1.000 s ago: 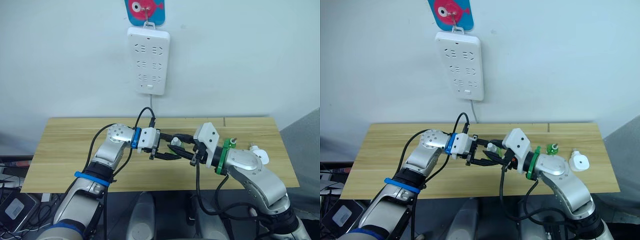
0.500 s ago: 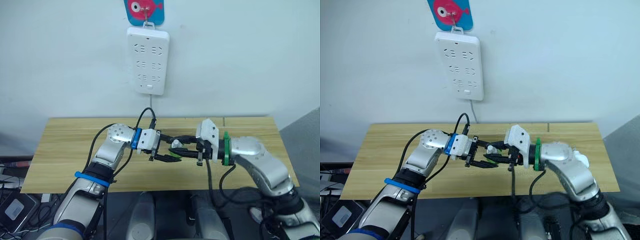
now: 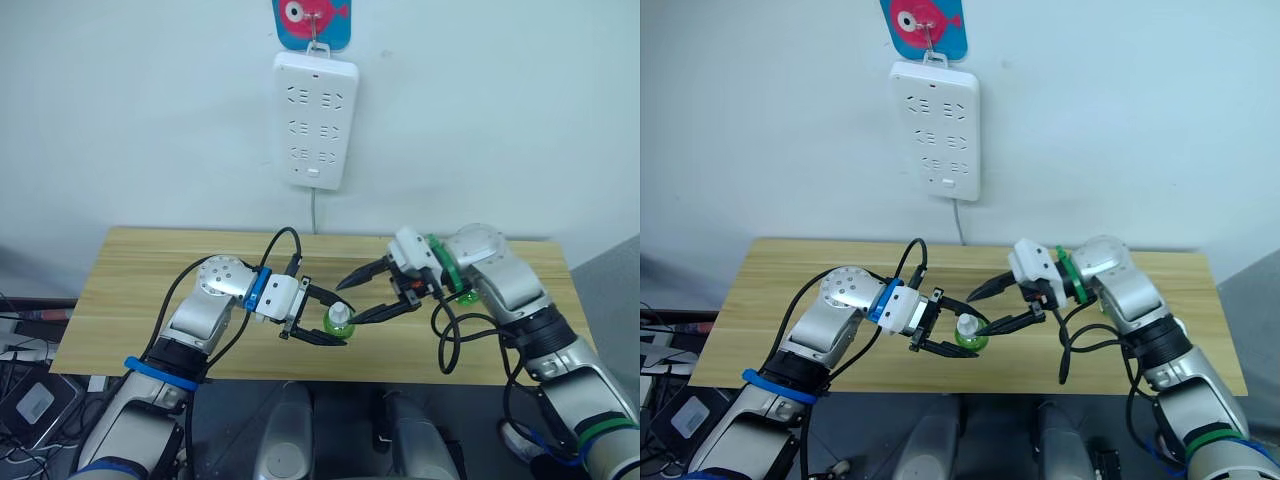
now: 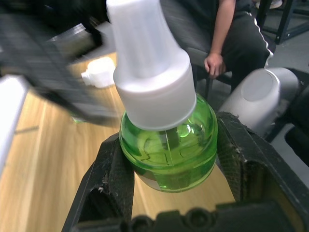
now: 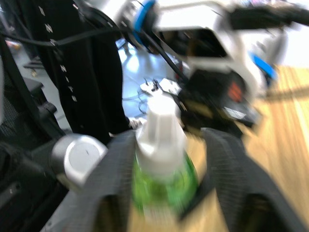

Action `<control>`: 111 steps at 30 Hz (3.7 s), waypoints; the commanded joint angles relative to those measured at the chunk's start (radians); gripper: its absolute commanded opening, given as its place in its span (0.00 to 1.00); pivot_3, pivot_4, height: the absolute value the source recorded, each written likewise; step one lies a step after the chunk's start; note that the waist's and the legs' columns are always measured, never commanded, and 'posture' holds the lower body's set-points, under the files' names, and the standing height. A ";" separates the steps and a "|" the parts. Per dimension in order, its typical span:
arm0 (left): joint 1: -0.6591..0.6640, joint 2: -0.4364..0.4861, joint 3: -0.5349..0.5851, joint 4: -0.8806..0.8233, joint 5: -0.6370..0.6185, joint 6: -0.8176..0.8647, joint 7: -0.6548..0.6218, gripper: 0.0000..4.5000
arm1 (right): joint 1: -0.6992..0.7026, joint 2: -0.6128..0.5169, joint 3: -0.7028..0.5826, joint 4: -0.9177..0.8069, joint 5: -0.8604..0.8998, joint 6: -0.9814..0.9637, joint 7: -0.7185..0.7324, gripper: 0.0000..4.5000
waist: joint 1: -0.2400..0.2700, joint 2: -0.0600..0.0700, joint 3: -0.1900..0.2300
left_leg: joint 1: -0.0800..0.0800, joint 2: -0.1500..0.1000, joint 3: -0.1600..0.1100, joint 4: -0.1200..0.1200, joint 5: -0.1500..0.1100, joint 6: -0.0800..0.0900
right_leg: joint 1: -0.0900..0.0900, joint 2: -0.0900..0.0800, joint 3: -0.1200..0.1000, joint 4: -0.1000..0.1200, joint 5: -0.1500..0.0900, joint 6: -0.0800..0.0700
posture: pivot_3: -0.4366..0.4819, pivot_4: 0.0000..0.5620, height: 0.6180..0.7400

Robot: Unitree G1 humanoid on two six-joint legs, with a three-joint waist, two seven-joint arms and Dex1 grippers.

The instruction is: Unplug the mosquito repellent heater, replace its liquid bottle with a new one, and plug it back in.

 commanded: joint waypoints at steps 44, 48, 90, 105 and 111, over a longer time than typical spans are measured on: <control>-0.083 -0.110 0.036 0.159 0.036 -0.087 0.089 0.50 | 0.563 -0.049 -0.282 -0.781 0.042 0.435 -0.789 0.99 | -0.017 0.000 -0.001 | -0.001 0.000 0.002 0.000 0.000 0.000 | 0.000 0.000 0.003 -0.001 -0.001 0.001 | 0.77 0.45 1.00; -0.083 -0.108 0.035 0.167 0.038 -0.093 0.082 0.50 | 0.576 -0.062 -0.272 -0.810 0.091 0.439 -0.761 0.99 | -0.018 0.000 -0.001 | 0.000 0.000 0.001 0.000 0.000 0.000 | 0.000 0.000 0.002 -0.001 0.000 0.001 | 0.76 0.44 1.00; -0.109 -0.126 0.029 0.203 0.050 -0.107 0.076 0.50 | 0.415 0.043 -0.283 -0.764 0.287 0.587 -0.884 0.63 | -0.045 -0.001 -0.006 | 0.000 0.000 0.001 0.002 0.001 0.001 | 0.001 0.001 0.002 0.001 0.001 0.000 | 0.74 0.45 1.00; -0.109 -0.134 0.027 0.188 0.049 -0.093 0.081 0.50 | 0.409 0.053 -0.164 -0.714 0.197 0.543 -0.884 0.63 | -0.048 -0.001 -0.006 | 0.000 0.000 0.001 0.002 0.001 0.001 | 0.000 0.001 0.002 0.000 0.001 0.000 | 0.75 0.45 1.00; -0.105 -0.133 0.028 0.180 0.047 -0.090 0.085 0.50 | 0.421 0.055 -0.139 -0.715 0.165 0.503 -0.871 0.16 | -0.048 -0.001 -0.006 | 0.000 0.000 0.001 0.002 0.001 0.001 | 0.000 0.001 0.002 0.000 0.001 0.000 | 0.75 0.46 1.00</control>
